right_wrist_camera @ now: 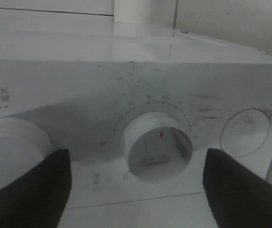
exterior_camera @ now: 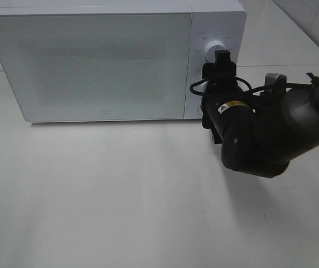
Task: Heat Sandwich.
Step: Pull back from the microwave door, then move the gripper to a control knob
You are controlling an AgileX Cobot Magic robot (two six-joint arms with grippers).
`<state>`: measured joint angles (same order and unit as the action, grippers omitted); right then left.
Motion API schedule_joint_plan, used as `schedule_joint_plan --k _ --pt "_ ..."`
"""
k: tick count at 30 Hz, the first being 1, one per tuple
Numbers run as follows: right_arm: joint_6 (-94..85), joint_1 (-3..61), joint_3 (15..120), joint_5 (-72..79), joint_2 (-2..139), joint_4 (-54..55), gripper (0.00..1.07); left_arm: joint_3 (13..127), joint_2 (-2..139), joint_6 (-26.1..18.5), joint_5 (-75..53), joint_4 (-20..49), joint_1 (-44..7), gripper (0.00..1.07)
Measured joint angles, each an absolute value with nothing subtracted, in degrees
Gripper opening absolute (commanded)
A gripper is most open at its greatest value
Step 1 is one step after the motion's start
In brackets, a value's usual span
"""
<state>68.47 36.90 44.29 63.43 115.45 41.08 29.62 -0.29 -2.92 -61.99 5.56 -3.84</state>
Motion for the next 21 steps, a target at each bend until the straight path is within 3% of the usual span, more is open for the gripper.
schedule_joint_plan --k 11,21 --pt "64.06 37.41 35.41 55.58 106.63 32.26 0.76 29.62 -0.29 -2.92 -61.99 5.56 -3.84 0.97" --pt "36.84 35.35 34.38 29.74 94.94 23.84 0.76 29.62 -0.29 -2.92 -61.99 5.56 -3.84 0.97"
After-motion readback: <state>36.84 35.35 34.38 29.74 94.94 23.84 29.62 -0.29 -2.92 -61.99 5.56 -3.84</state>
